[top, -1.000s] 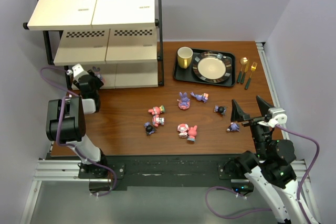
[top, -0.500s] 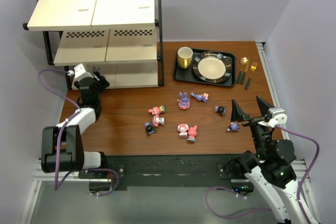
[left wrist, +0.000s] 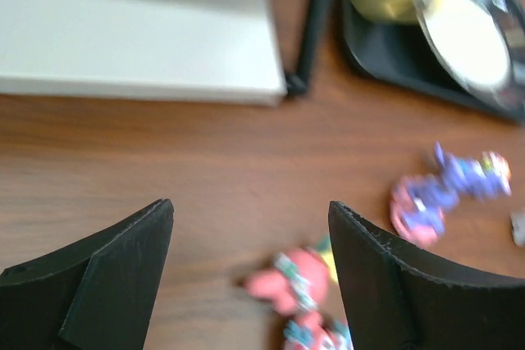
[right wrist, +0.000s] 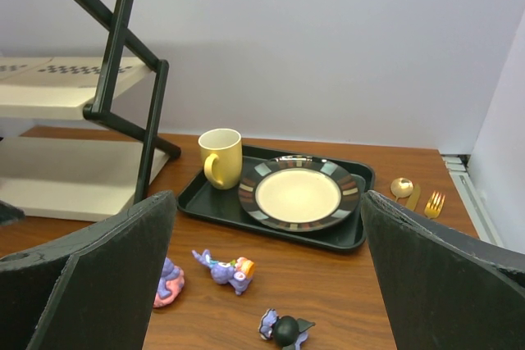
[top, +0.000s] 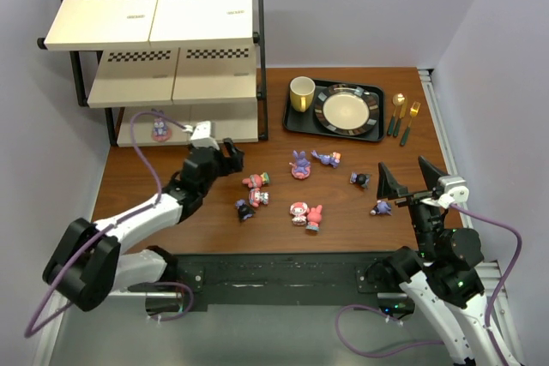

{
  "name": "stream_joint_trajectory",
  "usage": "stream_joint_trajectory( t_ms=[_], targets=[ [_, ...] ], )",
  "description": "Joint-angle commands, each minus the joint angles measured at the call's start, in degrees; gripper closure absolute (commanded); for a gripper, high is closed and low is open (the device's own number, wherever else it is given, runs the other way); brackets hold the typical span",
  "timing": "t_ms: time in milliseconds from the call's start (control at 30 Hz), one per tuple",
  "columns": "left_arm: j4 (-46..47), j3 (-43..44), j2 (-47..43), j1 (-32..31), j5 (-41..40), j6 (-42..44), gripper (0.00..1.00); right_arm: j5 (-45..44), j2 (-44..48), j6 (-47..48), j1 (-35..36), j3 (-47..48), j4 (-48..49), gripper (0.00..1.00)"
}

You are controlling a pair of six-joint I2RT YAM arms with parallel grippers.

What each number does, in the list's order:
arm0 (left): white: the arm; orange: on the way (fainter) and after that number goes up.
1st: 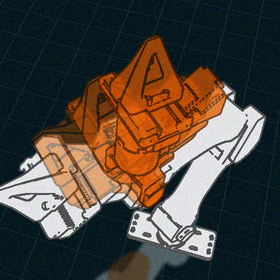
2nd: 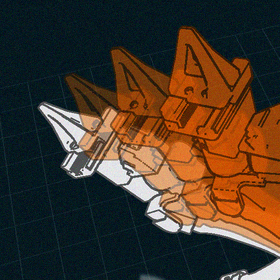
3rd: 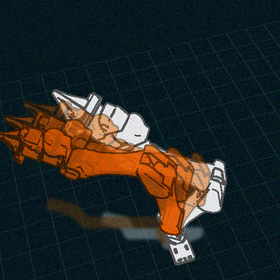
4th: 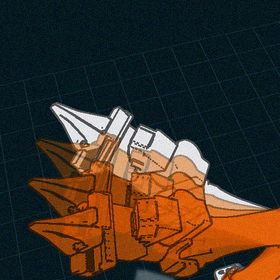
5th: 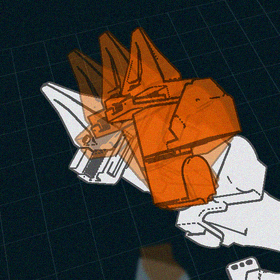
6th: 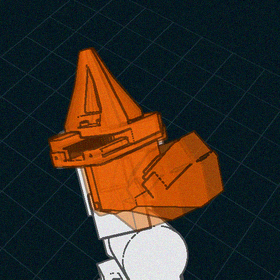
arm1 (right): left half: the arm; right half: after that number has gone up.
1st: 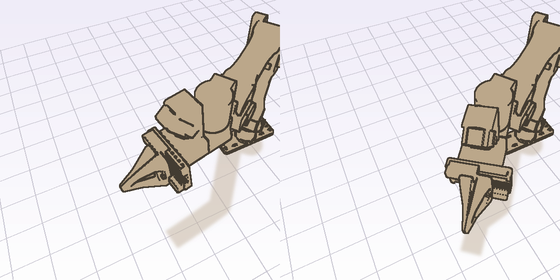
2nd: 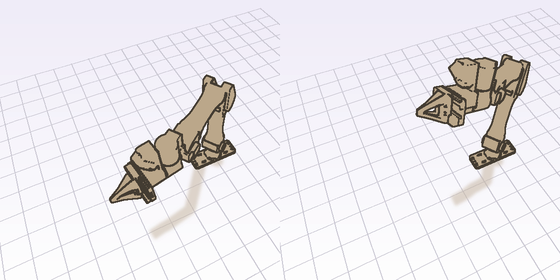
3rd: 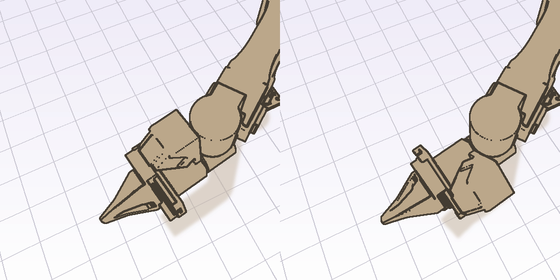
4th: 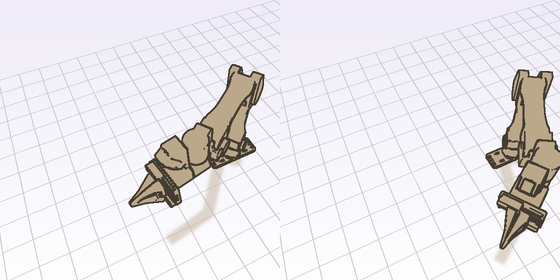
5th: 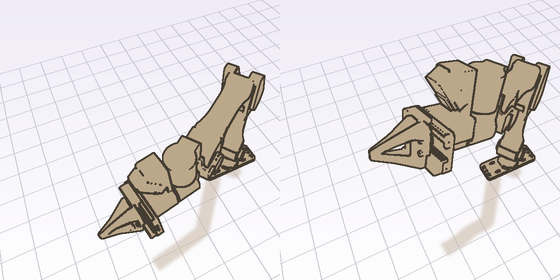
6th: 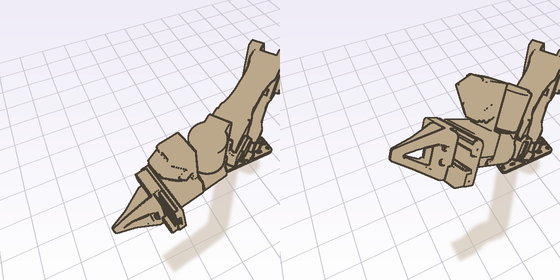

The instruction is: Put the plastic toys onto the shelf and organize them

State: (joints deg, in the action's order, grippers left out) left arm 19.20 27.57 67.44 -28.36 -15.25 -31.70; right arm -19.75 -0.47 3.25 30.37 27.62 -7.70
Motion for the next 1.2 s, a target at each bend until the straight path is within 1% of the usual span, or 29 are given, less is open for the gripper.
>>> stream_joint_trajectory(
  t_ms=[0, 100, 167, 200, 267, 300, 367, 400, 433, 500, 533, 600, 667, 700, 733, 767, 800, 833, 967, 1033, 1100, 1167],
  targets=[
    [1.81, 6.59, 6.46, -10.1, -2.33, -1.61, 0.18, 1.29, 0.65, -0.08, 0.3, 0.51, 1.2, 0.01],
    [-0.04, 12.22, 11.39, -15.12, -3.12, -1.61, 0.16, 1.64, -2.6, -1.3, 0.3, 1.82, 0.15, 0.01],
    [-1.79, 15.82, 14.38, -16.9, -3.3, -1.17, 0.15, 1.82, -6.8, -2.54, 0.3, 4.27, -1.87, 0.01],
    [-2.58, 16.8, 15.26, -18.56, -3.3, -0.82, 0.15, 1.91, -8.83, -4.98, 0.3, 5.33, -2.92, 0.01],
    [-5.04, 19.0, 17.11, -19.71, -3.65, -0.64, 0.14, 2.17, -12.78, -8.58, 0.22, 8.49, -6.17, 0.01],
    [-5.31, 19.1, 17.37, -20.59, -3.56, -0.64, 0.12, 2.95, -18.28, -9.74, 0.3, 9.72, -7.4, 0.01],
    [-5.66, 18.84, 17.64, -20.95, -2.26, -1.08, 0.12, 4.45, -24.11, -12.02, 0.3, 13.32, -12.14, 0.01],
    [-5.84, 18.57, 17.38, -21.03, -1.64, -1.25, 0.11, 4.89, -29.27, -12.82, 0.22, 14.21, -13.29, 0.01],
    [-6.1, 18.31, 16.85, -21.04, -1.46, -1.34, 0.08, 4.89, -32.2, -13.87, 0.13, 14.83, -14.08, 0.01],
    [-7.86, 17.69, 16.23, -21.03, -1.8, -1.08, 0.04, 4.72, -37.29, -16.51, 0.22, 15.54, -13.83, 0.01],
    [-8.82, 17.52, 15.45, -20.95, -2.33, -0.91, 0.03, 5.07, -38.11, -17.04, 0.13, 15.28, -12.35, 0.01],
    [-10.41, 16.64, 14.57, -20.95, -3.38, -0.47, 0.02, 8.05, -39.34, -15.73, 0.13, 13.17, -7.09, 0.01],
    [-10.94, 15.59, 13.16, -21.04, -3.74, 0.41, 0.02, 9.81, -42.67, -17.21, 0.04, 13.6, -5.75, 0.01],
    [-11.03, 15.23, 12.63, -21.04, -3.83, 0.76, 0.02, 10.86, -44.42, -17.13, 0.04, 14.39, -5.92, 0.01],
    [-11.11, 14.88, 11.85, -20.95, -3.91, 1.46, 0.02, 11.48, -48.88, -17.13, 0.04, 15.96, -6.01, 0.01],
    [-10.94, 14.1, 11.58, -21.03, -3.91, 1.82, 0.02, 11.57, -51.19, -16.78, 0.13, 16.76, -6.44, 0.01],
    [-10.68, 13.48, 11.05, -21.04, -4.09, 2.08, 0.02, 12.62, -53.38, -15.74, 0.13, 17.81, -7.84, 0.01],
    [-10.07, 12.43, 10.7, -21.04, -4.35, 2.61, 0.02, 13.85, -58.11, -14.33, 0.04, 19.56, -8.37, 0.01],
    [-10.5, 10.75, 8.85, -20.95, -4.44, 3.23, 0.02, 19.56, -67.09, -9.59, 0.13, 23.53, -8.82, 0.02],
    [-10.5, 9.09, 6.57, -21.04, -4.62, 3.4, 0.02, 19.57, -69.57, -8.17, 0.04, 24.93, -7.24, 0.06],
    [-10.06, 7.68, 4.21, -21.03, -4.79, 3.32, 0.02, 22.29, -72.65, -6.33, 0.04, 25.55, -5.05, 0.11],
    [-9.53, 6.09, 2.79, -21.04, -4.97, 3.31, 0.03, 22.73, -75.97, -4.05, 0.13, 26.96, -4.43, 0.18]
  ],
)
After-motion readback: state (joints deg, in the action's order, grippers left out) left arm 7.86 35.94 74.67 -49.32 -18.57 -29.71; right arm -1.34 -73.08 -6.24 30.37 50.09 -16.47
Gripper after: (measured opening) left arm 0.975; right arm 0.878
